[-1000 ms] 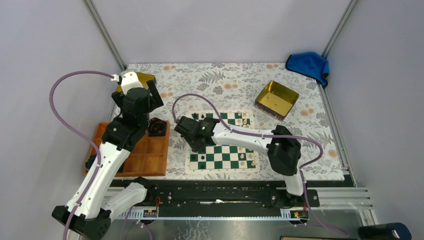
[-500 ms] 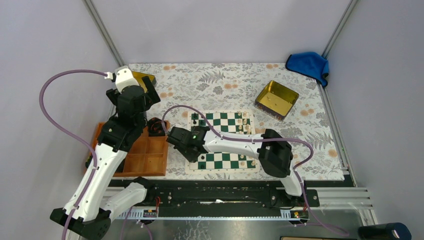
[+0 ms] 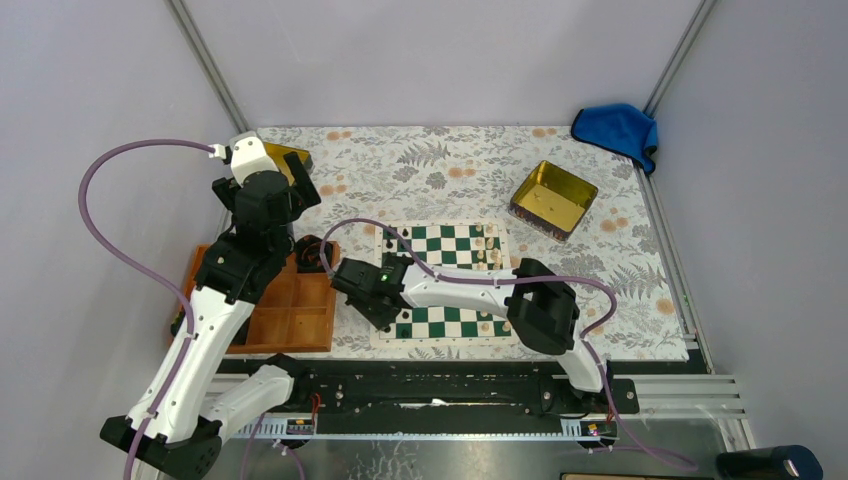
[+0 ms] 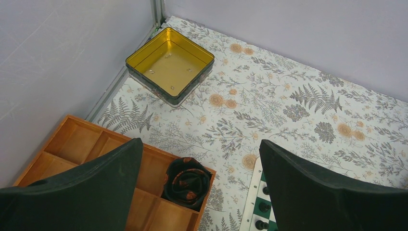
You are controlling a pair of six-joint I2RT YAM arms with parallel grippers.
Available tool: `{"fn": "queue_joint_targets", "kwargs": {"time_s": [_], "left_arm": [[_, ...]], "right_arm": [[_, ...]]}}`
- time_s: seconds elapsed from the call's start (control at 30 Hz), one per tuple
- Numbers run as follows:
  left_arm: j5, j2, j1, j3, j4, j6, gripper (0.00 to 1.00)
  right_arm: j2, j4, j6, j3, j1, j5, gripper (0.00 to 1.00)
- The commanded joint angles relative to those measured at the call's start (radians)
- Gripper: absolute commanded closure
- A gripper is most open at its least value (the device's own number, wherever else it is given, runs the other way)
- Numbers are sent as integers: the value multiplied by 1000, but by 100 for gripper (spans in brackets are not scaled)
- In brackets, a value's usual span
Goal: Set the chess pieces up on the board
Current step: Place the chess piece on the chessboard.
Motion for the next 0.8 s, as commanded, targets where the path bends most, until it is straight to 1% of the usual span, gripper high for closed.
{"fn": "queue_joint_targets", "kwargs": {"time_s": [0.0,0.77], "left_arm": [[-28,-11,4,6,-3,17,1],[-17,-8,3,-13,-2,10,1]], "right_arm": [[10,29,-29,5,9,-24,100],[36,88,-41,-43,10,-27,100]]}}
